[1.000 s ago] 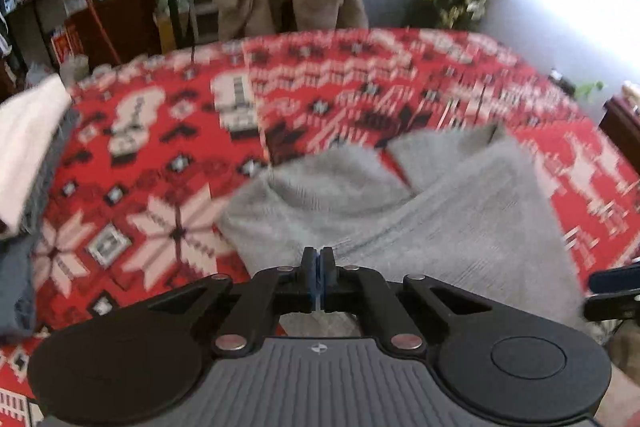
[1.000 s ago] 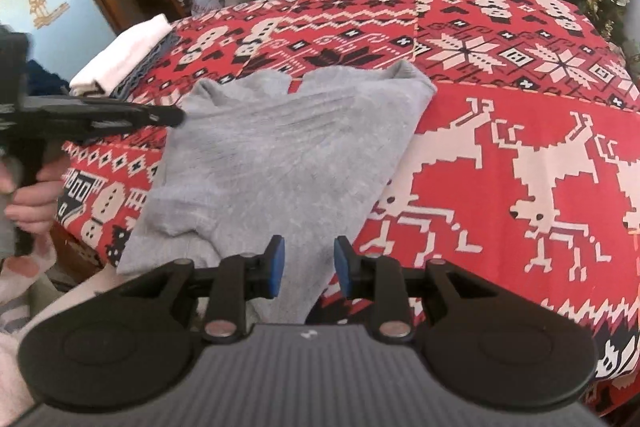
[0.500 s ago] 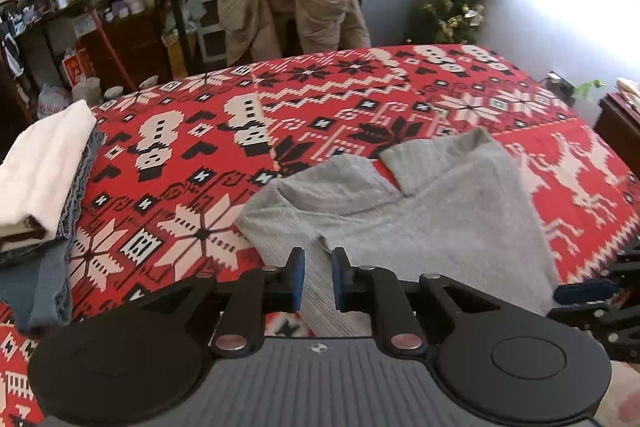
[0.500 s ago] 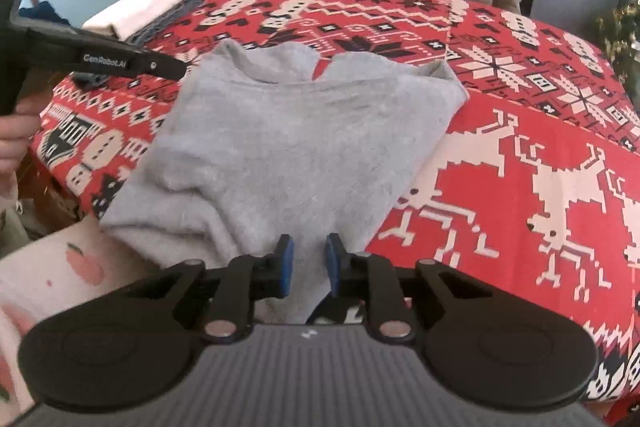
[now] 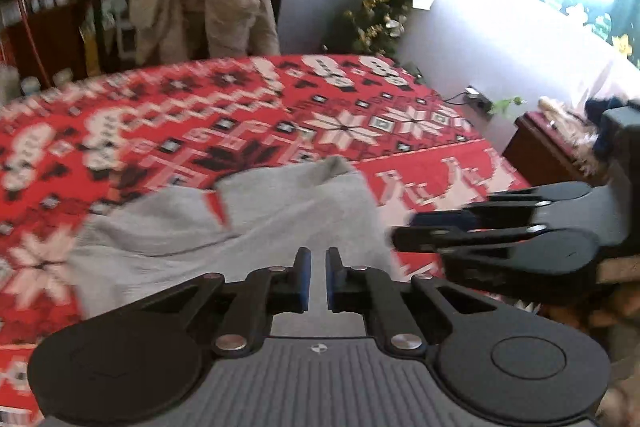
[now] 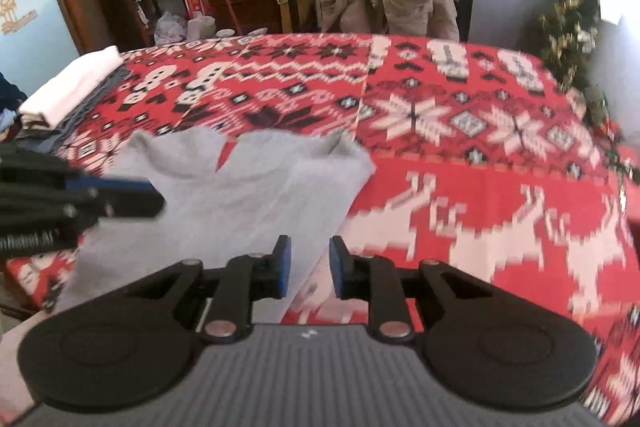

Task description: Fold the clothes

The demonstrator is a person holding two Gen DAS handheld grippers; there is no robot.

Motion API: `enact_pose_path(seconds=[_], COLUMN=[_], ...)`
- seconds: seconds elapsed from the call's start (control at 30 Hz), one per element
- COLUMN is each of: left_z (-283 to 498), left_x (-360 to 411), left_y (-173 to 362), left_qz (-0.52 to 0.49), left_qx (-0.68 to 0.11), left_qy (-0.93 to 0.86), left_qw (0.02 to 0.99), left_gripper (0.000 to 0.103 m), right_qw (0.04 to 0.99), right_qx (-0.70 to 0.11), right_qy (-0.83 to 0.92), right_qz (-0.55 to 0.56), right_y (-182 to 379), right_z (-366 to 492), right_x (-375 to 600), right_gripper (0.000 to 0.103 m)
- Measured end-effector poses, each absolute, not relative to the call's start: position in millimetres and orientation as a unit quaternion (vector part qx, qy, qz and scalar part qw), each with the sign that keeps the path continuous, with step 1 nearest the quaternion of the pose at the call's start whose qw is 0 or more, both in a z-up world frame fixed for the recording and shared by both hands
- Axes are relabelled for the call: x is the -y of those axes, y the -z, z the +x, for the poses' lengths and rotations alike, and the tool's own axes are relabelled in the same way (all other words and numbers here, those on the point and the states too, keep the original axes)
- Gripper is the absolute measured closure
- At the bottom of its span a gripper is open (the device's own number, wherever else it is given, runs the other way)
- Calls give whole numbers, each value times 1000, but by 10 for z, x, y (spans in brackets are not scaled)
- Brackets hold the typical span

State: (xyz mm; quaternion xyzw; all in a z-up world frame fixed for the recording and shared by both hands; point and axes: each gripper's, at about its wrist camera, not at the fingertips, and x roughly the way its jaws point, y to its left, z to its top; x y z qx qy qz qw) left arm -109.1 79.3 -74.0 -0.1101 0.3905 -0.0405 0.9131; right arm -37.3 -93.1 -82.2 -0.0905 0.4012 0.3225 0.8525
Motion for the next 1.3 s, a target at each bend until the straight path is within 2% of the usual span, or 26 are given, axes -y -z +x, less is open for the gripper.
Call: enact_pose_path(seconds=[0.23,0.53,0.63,0.83,1.03,1.3], left_z=[-900,-993,-996,-1055,-1184,-1388], left_x=[-561,-533,-549,-553,-687,-944], left_y=[1062,1113,1124,1097,948,905], left_qz=[-90,-69,-69,-68,-101,-115], left_qx=[-440,-439,-438,-438,-428,-437], left_qy=[54,63,67,68,74,61], left_qw=[892,893,894,894,895,890], left_gripper=[98,97,97,97,97,97], right_qw=[837,845,847,862,860,818], right_qx=[-431,-423,-421,-426,-421,-449], right_qy=[-329,-326,-313,-271,-289,-356], right_qz=[-77,-41,-81,-59,-11,-43], right_y=[1073,1015,1112,1143,876,1029], right_z=[70,300,383,583,277,-545], right_x=[821,909,791,870,1038,822], right_gripper=[83,84,84,84,84,84])
